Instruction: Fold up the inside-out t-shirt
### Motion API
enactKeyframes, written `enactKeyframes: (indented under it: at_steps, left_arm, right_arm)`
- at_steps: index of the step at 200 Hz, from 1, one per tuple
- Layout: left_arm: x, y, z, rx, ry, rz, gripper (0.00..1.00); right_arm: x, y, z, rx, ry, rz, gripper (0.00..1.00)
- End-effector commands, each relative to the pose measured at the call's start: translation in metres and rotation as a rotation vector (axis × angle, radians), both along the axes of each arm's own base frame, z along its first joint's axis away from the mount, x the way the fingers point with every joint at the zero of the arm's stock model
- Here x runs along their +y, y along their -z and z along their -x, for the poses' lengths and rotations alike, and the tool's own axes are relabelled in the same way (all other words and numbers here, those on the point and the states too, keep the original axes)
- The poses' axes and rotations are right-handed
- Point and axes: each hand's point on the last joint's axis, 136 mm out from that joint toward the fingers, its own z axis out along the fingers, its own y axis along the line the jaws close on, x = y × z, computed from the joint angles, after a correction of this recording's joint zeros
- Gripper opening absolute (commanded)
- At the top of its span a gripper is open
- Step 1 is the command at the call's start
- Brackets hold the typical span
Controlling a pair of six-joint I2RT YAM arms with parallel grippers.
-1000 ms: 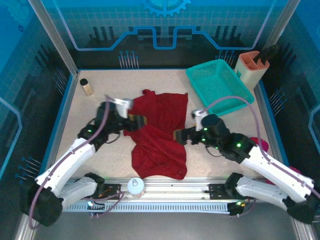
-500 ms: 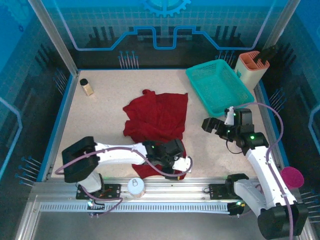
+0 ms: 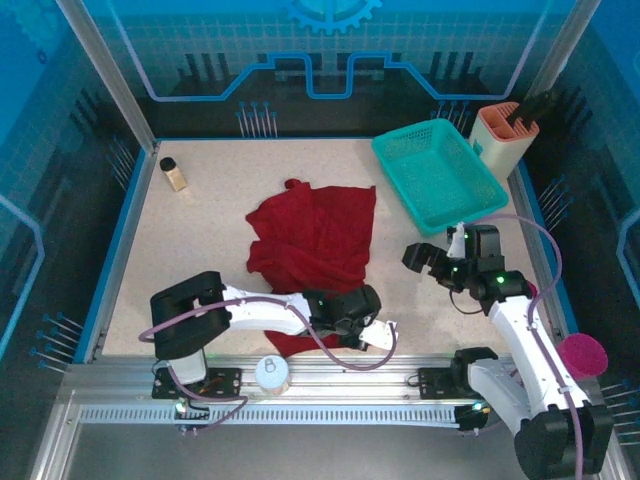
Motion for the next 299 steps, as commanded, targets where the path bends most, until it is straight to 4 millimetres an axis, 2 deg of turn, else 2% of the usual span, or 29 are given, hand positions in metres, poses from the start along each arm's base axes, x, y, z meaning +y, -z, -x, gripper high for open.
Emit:
enactKeyframes:
  at_steps: [1,8,22,38,56,74,102,127,155,188,195,209,216,222,231,244,254,269,282,285,299]
  left_arm:
    - [-0.026,-0.035,-0.015,-0.075,-0.032,0.18,0.0]
    - [-0.027,-0.046,-0.026,-0.086,-0.073,0.217,0.0]
    - [-0.023,-0.076,-0.055,-0.07,-0.202,0.303,0.0]
    - [-0.006,-0.113,-0.089,-0.027,-0.351,0.407,0.0]
    - [0.016,-0.154,-0.116,-0.001,-0.458,0.554,0.0]
    - [0.036,-0.18,-0.132,-0.005,-0.525,0.637,0.0]
    - [0.057,-0.198,-0.147,-0.049,-0.592,0.653,0.0]
    - [0.067,-0.211,-0.154,-0.045,-0.63,0.682,0.0]
    - [0.067,-0.22,-0.153,-0.044,-0.62,0.705,0.0]
    - [0.068,-0.226,-0.154,-0.041,-0.624,0.719,0.0]
    - [0.069,-0.227,-0.154,-0.045,-0.626,0.719,0.0]
    - [0.071,-0.23,-0.155,-0.05,-0.637,0.717,0.0]
    - [0.073,-0.233,-0.155,-0.053,-0.64,0.719,0.0]
    - [0.075,-0.234,-0.156,-0.059,-0.649,0.72,0.0]
    - [0.081,-0.239,-0.158,-0.072,-0.662,0.722,0.0]
    - [0.099,-0.249,-0.163,-0.1,-0.718,0.719,0.0]
    - [0.12,-0.263,-0.168,-0.106,-0.784,0.732,0.0]
    - [0.169,-0.292,-0.18,-0.02,-0.954,0.806,0.0]
    - [0.216,-0.312,-0.186,0.049,-1.139,0.879,0.0]
    - [0.223,-0.318,-0.185,0.059,-1.166,0.894,0.0]
    - [0.248,-0.343,-0.177,0.062,-1.24,0.926,0.0]
  right_arm:
    - [-0.004,0.01,0.007,0.019,0.032,-0.012,1.0]
    - [0.0,0.01,0.01,0.015,0.01,-0.03,1.0]
    - [0.011,0.009,0.017,-0.003,-0.051,-0.076,0.92]
    - [0.03,0.0,0.025,-0.058,-0.159,-0.13,0.87]
    - [0.056,0.003,0.039,-0.097,-0.309,-0.092,0.91]
    - [0.094,0.006,0.056,-0.177,-0.494,-0.053,0.92]
    - [0.152,0.003,0.085,-0.36,-0.713,-0.1,0.9]
    - [0.177,0.02,0.096,-0.407,-0.784,-0.011,0.93]
    - [0.192,0.038,0.084,-0.447,-0.819,0.107,0.96]
    - [0.216,0.051,0.07,-0.512,-0.865,0.119,0.96]
    - [0.225,0.053,0.071,-0.513,-0.889,0.103,0.92]
    - [0.243,0.057,0.074,-0.51,-0.945,0.07,0.75]
    - [0.249,0.06,0.072,-0.513,-0.953,0.071,0.58]
    - [0.253,0.059,0.07,-0.533,-0.953,0.068,0.36]
    - [0.252,0.054,0.066,-0.56,-0.927,0.074,0.0]
    - [0.24,0.04,0.063,-0.591,-0.873,0.092,0.0]
    - [0.221,0.028,0.062,-0.603,-0.837,0.147,0.0]
    - [0.19,0.002,0.062,-0.623,-0.834,0.281,0.0]
    - [0.165,-0.037,0.059,-0.681,-0.82,0.395,0.0]
    - [0.16,-0.045,0.058,-0.691,-0.818,0.42,0.0]
    - [0.147,-0.106,0.055,-0.776,-0.806,0.487,0.0]
